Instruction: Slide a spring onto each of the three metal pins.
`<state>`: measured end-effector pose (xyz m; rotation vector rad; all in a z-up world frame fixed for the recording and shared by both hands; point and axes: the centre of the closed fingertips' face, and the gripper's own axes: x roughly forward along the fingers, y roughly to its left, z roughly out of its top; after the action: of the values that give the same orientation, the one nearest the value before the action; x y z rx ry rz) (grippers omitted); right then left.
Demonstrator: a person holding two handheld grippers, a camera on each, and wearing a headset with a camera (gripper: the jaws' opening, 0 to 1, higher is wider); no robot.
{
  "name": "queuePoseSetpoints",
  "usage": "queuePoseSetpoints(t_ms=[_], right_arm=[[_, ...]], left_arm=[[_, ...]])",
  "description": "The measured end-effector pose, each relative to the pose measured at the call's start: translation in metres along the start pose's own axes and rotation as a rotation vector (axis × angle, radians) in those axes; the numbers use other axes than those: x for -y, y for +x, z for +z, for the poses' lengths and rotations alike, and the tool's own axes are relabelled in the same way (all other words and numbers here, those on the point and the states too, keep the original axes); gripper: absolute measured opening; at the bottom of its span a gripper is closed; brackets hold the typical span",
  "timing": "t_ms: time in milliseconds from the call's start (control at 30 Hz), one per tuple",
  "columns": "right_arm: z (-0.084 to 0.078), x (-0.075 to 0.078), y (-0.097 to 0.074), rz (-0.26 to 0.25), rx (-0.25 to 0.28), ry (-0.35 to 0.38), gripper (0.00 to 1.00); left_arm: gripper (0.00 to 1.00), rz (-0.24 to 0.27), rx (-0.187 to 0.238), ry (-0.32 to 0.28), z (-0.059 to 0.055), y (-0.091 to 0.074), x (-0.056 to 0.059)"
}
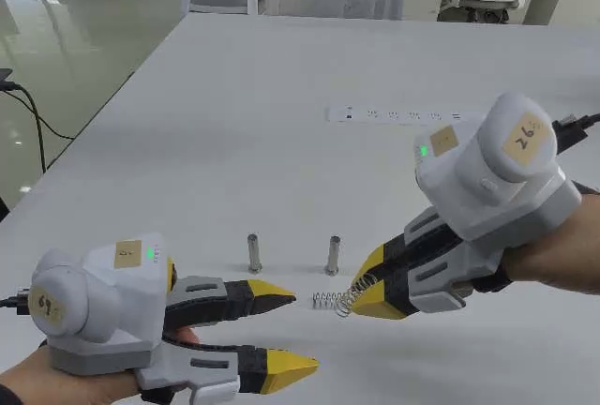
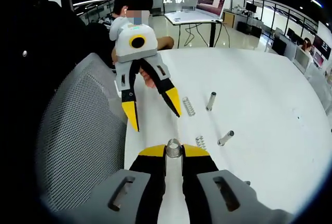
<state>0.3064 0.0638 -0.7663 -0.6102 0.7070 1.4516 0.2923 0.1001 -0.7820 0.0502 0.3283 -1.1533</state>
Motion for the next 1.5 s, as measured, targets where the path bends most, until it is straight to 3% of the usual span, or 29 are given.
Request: queuePoseSetpoints(t_ms=[500, 1033, 1267, 1500], right_arm=[[-0.019, 0.029, -0.027, -0.093, -0.028, 0.051, 0.08], [-0.032, 0.059, -0.052, -0.186, -0.076, 0.071, 0.08], [-0.038, 0.082, -0.061, -0.241, -0.119, 0.074, 0.08], [-0.049, 0.096, -0.061, -0.254, -0.178, 0.083, 0.08]], left_arm=[[0.60, 0.111, 0.020, -0.037, -0.005, -0.016, -0.018], [0.71, 0.207, 0.033, -0.065, -0.010, -0.035, -0.033], [0.76, 0.236, 0.039, -0.073, -0.011, -0.039, -0.039], [0.76, 0.243, 0.042, -0.079, -0.012, -0.041, -0.040]])
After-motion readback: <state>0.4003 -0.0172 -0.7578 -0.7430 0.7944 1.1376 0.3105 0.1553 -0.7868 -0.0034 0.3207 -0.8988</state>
